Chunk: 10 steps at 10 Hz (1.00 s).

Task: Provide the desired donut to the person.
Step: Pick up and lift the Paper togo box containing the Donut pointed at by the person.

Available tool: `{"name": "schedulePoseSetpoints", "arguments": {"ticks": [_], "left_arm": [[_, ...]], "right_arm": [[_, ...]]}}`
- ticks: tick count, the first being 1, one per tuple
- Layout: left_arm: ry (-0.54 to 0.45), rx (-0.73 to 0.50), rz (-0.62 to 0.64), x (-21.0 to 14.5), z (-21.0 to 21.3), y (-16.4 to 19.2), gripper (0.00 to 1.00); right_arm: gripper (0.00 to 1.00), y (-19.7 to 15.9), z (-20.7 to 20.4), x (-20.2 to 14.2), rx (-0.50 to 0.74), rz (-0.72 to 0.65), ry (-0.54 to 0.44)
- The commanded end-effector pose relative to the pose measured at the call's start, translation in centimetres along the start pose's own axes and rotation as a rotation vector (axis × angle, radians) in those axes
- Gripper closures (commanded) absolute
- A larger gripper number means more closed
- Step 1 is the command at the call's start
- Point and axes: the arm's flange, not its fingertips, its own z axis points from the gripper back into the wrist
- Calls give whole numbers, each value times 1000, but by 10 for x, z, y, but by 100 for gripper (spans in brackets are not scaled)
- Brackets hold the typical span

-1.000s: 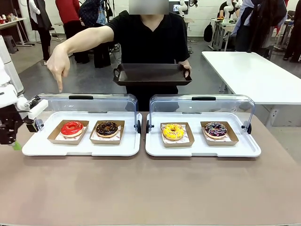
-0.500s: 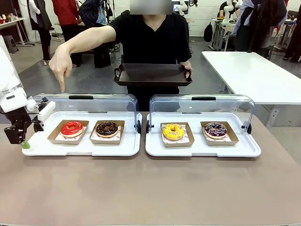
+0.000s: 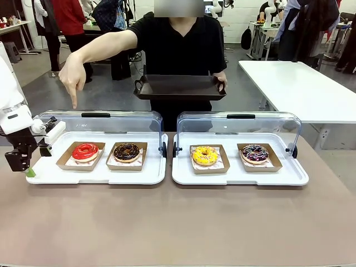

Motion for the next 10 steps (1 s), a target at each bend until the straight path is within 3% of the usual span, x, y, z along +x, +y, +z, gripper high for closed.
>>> {"name": "schedulePoseSetpoints", "arguments": {"ticks": [1, 6, 10], "left_arm": [[0, 0, 0, 0, 0, 0, 0], [14, 62, -49, 28, -29, 33, 0], [60, 85, -61, 30, -49, 51, 0]], "right_arm": [[0, -2, 0, 1, 6, 13, -24], [0, -2, 0, 1, 6, 13, -24], [0, -2, 0, 1, 6, 13, -24]]}}
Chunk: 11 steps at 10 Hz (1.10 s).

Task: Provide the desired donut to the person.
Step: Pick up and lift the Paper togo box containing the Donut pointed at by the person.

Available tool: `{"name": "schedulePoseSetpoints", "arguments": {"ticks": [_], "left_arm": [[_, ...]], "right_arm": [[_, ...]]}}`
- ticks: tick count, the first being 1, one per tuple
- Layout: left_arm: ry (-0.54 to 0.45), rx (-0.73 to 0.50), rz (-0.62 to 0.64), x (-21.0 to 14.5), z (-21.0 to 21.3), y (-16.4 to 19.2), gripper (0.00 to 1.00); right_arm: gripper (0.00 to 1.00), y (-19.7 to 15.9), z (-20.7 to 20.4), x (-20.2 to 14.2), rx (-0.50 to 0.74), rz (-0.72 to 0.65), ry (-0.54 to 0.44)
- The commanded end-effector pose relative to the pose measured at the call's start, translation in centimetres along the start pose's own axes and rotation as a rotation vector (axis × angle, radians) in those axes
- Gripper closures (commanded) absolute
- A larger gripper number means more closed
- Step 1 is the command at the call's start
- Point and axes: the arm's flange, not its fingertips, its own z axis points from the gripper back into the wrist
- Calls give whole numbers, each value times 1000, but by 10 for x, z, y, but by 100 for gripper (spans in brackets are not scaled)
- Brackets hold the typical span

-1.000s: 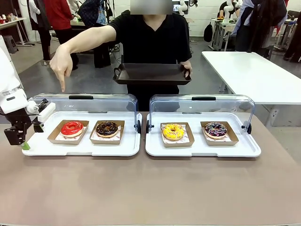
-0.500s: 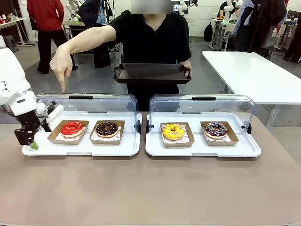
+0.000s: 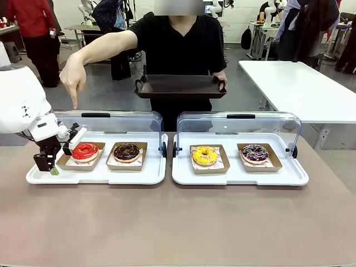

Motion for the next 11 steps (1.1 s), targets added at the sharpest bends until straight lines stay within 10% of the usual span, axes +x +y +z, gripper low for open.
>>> {"name": "schedulePoseSetpoints", "arguments": {"ticks": [1, 10, 11], "left_arm": [[31, 10, 11, -4, -6, 9, 0], [27, -35, 34, -11, -15, 15, 0], [25, -30, 27, -12, -15, 15, 24]], "right_arm": [[0, -2, 0, 1, 6, 13, -24], [0, -2, 0, 1, 6, 13, -24], [0, -2, 0, 1, 6, 13, -24]]}}
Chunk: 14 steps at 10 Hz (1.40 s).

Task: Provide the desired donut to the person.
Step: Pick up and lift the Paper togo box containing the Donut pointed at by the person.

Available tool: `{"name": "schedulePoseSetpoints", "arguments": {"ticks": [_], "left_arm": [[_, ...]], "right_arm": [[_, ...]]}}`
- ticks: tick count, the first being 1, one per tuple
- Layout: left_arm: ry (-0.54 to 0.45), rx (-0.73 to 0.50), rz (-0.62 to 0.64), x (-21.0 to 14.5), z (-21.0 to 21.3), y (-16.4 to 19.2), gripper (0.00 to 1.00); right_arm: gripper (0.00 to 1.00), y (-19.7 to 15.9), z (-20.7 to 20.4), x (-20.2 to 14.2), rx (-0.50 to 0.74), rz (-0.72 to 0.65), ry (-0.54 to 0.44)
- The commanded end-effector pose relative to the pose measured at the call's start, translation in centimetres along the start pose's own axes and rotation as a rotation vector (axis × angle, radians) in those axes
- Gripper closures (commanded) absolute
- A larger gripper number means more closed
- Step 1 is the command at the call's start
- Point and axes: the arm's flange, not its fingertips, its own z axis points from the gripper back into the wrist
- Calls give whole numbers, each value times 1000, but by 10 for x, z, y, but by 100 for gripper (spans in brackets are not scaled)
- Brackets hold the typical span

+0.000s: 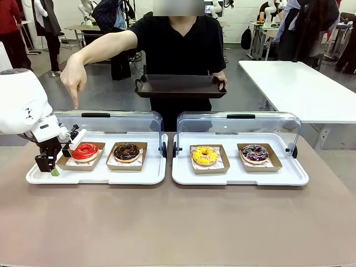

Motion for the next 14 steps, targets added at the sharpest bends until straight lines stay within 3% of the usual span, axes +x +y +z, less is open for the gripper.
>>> {"name": "schedulePoseSetpoints", "arguments": {"ticks": [1, 2, 3, 5, 6, 7, 12, 14], "left_arm": [[14, -4, -16, -2, 0, 6, 57], [14, -4, -19, -2, 0, 7, 82], [13, -6, -19, -3, 0, 6, 100], [11, -5, -22, -3, 0, 7, 100], [12, -6, -21, -4, 0, 7, 93], [12, -9, -21, -4, 0, 7, 100], [19, -31, -32, -7, -1, 8, 100], [58, -111, -69, 1, 17, -2, 100]], "right_arm": [[0, -2, 0, 1, 6, 13, -24], [0, -2, 0, 1, 6, 13, -24], [0, -2, 0, 1, 6, 13, -24], [0, -2, 0, 1, 6, 13, -24], [0, -2, 0, 1, 6, 13, -24], [0, -2, 0, 1, 6, 13, -24], [0, -2, 0, 1, 6, 13, -24], [0, -2, 0, 1, 6, 13, -24]]}}
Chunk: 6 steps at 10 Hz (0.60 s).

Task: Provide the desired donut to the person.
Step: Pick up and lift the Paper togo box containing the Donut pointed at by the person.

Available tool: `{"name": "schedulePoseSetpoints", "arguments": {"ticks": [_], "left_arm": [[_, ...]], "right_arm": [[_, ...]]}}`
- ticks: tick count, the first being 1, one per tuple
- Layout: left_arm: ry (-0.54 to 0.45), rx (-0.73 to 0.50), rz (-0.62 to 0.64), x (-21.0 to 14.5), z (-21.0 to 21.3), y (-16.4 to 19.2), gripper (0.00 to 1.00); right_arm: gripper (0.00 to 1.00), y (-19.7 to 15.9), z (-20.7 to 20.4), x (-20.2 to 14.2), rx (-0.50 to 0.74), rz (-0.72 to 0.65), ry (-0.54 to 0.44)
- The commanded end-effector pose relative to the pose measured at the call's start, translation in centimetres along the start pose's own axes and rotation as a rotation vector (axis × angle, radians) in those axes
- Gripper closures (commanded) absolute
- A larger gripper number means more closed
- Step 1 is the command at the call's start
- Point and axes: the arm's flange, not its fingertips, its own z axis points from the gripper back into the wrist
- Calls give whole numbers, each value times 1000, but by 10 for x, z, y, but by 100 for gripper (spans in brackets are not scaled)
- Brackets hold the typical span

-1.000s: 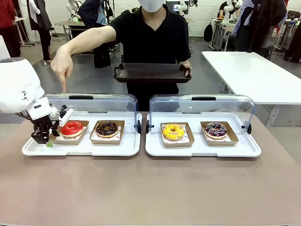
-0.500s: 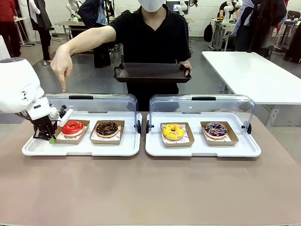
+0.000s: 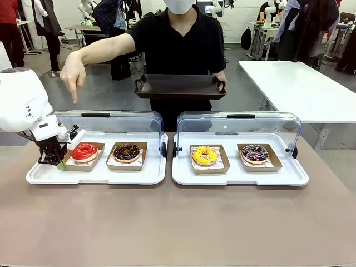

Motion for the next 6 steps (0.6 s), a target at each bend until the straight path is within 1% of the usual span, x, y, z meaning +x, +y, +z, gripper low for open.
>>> {"name": "schedulePoseSetpoints", "arguments": {"ticks": [1, 3, 5, 6], "left_arm": [[19, -75, -48, 10, 38, -14, 100], [-13, -90, -55, 29, 99, -40, 100], [3, -33, -35, 44, 157, -59, 100], [16, -31, -20, 52, 183, -66, 100]], "right_arm": [[0, -2, 0, 1, 6, 13, -24], [0, -2, 0, 1, 6, 13, -24], [0, -2, 0, 1, 6, 13, -24], [0, -2, 0, 1, 6, 13, -24]]}}
